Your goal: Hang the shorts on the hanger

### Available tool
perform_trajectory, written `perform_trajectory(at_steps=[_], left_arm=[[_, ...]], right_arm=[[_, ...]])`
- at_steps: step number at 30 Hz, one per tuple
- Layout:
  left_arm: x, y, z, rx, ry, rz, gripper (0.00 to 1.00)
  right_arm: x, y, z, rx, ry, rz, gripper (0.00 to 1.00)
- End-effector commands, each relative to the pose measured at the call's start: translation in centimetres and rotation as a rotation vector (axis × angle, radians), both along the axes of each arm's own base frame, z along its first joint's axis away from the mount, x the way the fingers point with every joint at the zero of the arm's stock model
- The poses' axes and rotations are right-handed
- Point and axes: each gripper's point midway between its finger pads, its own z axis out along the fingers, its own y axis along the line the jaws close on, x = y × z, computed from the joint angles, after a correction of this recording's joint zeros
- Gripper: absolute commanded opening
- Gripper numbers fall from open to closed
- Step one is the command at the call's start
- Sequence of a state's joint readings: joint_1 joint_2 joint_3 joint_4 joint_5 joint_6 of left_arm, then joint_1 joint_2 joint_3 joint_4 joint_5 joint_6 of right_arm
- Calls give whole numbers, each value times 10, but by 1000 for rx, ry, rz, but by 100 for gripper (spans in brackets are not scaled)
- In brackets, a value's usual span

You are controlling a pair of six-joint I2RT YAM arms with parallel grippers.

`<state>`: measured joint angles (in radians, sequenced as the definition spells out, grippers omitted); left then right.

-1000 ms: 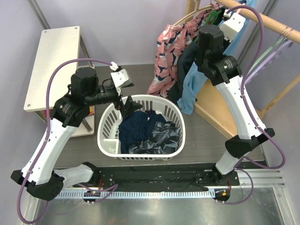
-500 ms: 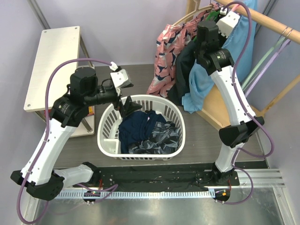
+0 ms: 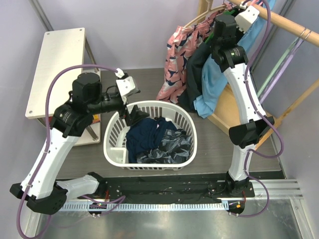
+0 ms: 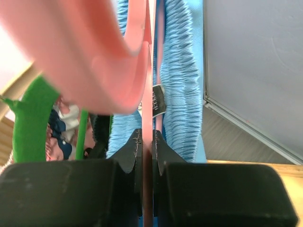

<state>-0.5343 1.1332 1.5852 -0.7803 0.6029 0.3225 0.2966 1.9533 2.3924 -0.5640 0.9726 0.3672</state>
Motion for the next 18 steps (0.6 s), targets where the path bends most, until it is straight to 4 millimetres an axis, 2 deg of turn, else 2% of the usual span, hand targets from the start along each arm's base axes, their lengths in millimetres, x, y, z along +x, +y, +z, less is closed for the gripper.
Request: perform_trajectory(at_steps=[1,6,14,18], left_arm=[[-5,5,5,-4,-24,1,100],[-6,6,4,-5,-23,3,100],[-8,8,1,6,-26,4,100],[-8,9,-2,18,-23,4,100]], right_arm=[[5,-1,42,62,-190,12,1],[22,7,32,55,-186,44,1],[33,28,18,62,-175,79,1],[41,38,4,72,-155,92,1]])
